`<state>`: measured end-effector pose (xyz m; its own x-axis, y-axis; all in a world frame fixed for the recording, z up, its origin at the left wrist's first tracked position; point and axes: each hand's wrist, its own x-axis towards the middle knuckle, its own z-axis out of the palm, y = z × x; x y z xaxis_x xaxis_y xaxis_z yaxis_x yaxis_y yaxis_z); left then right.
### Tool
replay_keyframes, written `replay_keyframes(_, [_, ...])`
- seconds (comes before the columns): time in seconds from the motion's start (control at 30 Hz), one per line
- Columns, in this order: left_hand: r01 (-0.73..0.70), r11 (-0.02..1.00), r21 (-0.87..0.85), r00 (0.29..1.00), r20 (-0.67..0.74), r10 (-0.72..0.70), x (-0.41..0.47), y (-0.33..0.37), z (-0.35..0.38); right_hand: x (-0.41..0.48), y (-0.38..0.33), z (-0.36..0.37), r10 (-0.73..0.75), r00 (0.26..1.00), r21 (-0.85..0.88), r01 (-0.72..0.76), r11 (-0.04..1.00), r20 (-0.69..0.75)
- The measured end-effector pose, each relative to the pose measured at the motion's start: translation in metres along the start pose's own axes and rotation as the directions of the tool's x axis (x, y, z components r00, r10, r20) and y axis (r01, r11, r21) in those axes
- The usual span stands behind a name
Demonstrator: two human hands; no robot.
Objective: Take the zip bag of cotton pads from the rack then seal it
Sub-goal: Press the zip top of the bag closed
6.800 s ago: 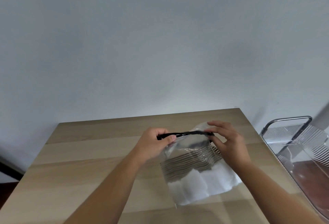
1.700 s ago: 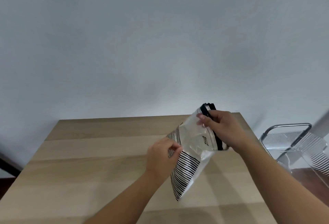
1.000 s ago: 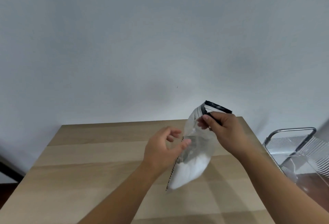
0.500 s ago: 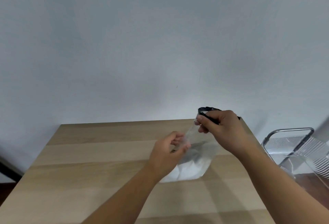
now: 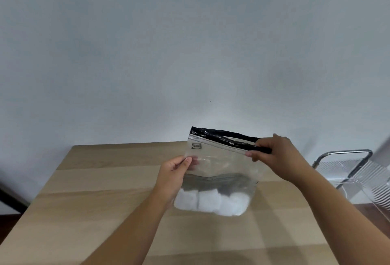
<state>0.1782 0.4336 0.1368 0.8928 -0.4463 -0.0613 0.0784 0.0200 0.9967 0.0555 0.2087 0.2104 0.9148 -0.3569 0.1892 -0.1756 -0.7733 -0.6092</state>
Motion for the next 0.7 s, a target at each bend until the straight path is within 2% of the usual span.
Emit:
replay_keyframes(0.23, [0.041, 0.998, -0.051, 0.999, -0.017, -0.042, -0.001, -0.002, -0.013, 0.0, -0.023, 0.01, -0.052, 0.995, -0.146, 0.063, 0.987, 0.08])
replay_keyframes(0.37, [0.021, 0.997, -0.076, 0.995, -0.094, -0.028, -0.001, -0.004, -0.015, -0.001, -0.011, 0.025, -0.052, 0.979, -0.085, 0.07, 0.994, 0.199])
replay_keyframes(0.53, [0.007, 0.997, -0.075, 0.991, -0.134, -0.017, -0.002, -0.009, -0.015, 0.0, 0.003, 0.027, -0.078, 0.983, -0.089, 0.093, 0.992, 0.166])
replay_keyframes(0.63, [-0.015, 0.996, -0.083, 0.996, -0.086, 0.008, -0.004, -0.004, -0.011, 0.0, -0.001, 0.025, -0.112, 0.986, -0.111, 0.126, 0.986, 0.121])
replay_keyframes(0.7, [-0.028, 0.997, -0.074, 0.999, -0.038, 0.025, -0.006, 0.0, -0.006, -0.001, -0.012, 0.026, -0.174, 0.979, -0.065, 0.181, 0.981, 0.105])
